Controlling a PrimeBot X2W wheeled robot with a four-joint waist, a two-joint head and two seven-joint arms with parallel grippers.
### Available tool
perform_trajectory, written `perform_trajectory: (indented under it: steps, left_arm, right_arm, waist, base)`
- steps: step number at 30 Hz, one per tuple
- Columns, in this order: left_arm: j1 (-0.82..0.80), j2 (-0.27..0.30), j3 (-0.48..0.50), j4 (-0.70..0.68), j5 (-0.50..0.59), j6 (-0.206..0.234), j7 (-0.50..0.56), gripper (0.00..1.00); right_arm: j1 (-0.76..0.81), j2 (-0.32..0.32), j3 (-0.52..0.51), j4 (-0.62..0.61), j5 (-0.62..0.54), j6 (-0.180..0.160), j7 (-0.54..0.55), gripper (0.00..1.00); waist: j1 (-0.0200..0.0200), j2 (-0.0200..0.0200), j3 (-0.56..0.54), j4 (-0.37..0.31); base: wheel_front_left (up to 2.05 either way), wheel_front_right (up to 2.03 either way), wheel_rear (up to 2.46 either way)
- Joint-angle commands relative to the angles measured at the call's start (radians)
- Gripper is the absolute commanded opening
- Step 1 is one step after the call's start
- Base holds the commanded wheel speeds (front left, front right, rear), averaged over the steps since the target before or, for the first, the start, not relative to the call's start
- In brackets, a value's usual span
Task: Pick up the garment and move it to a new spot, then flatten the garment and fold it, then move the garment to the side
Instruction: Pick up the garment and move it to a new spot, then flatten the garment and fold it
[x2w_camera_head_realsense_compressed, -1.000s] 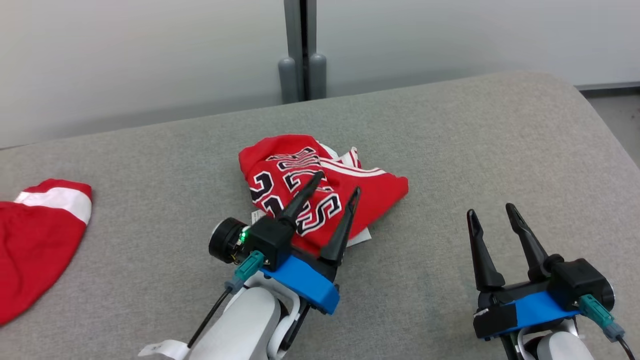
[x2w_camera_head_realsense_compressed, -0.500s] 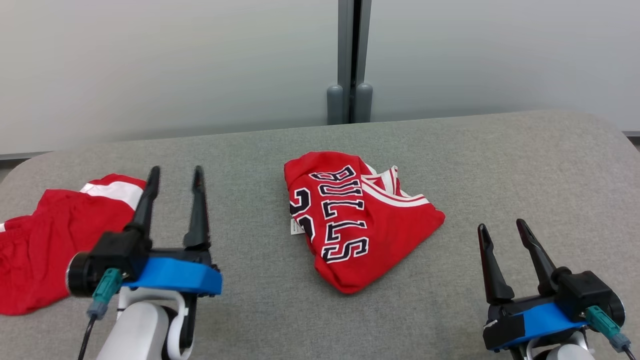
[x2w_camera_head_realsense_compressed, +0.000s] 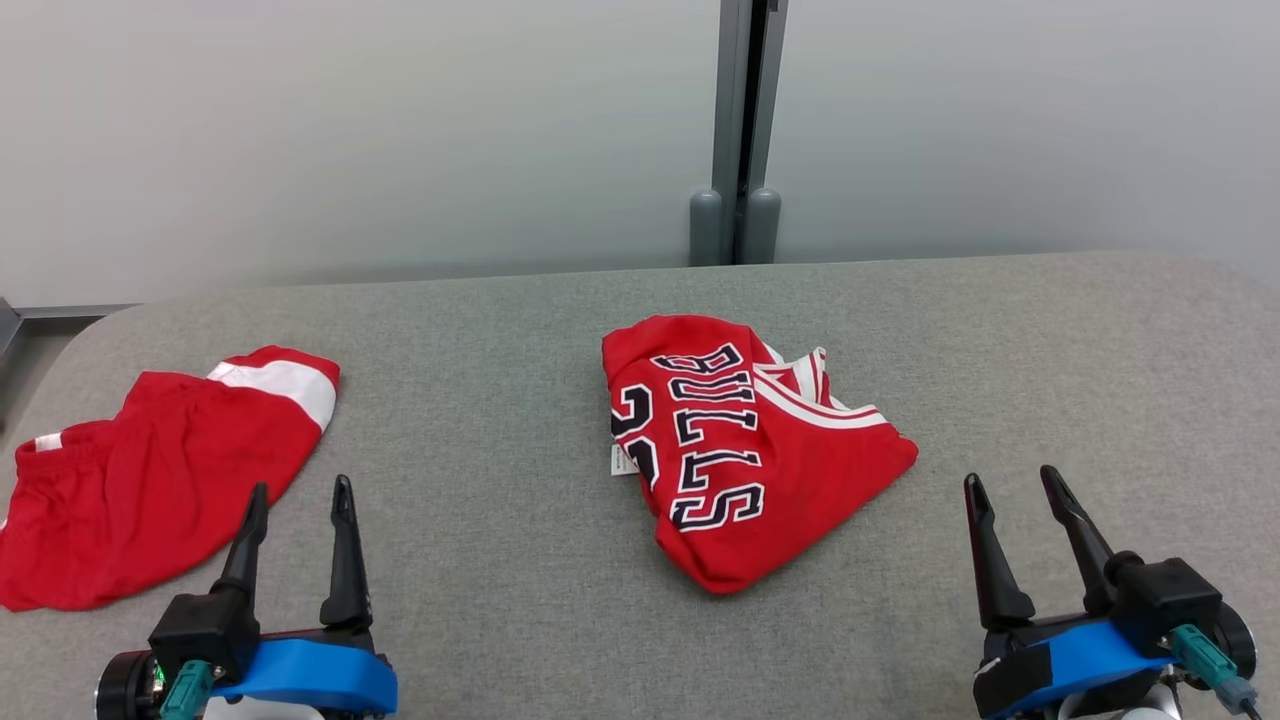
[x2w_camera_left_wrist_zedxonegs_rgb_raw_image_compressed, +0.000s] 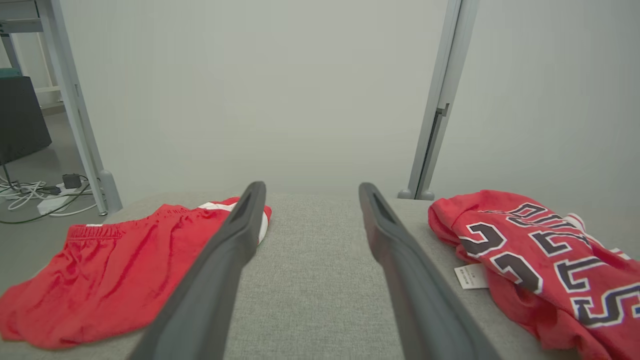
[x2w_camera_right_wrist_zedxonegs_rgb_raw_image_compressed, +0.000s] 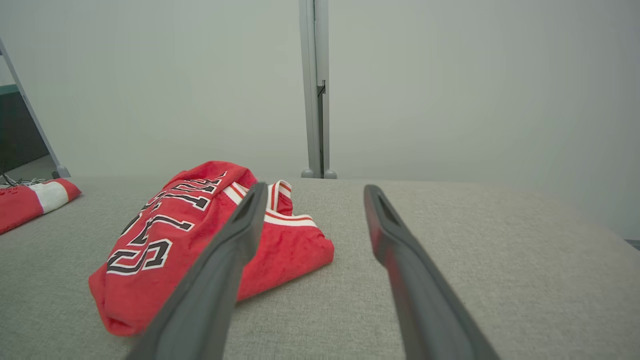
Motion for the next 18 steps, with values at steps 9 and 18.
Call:
perform_trajectory:
  steps: [9,18]
  left_arm:
    - [0.005,-0.041,0.055,0.013,0.046,-0.026,-0.003,1.00]
    - [-0.005,-0.057,0.093,0.013,0.083,-0.054,-0.003,1.00]
  right_arm:
    - [0.015,-0.004,-0.007,0.025,-0.010,0.000,0.004,1.00]
    - [-0.010,-0.004,-0.014,0.038,-0.011,0.000,0.008,1.00]
  waist:
    - [0.0001,-0.0001,-0.006,0.007]
    - [0.0001,-0.0001,-0.003,0.014]
  base:
    - [0.00,0.00,0.00]
    - [0.00,0.00,0.00]
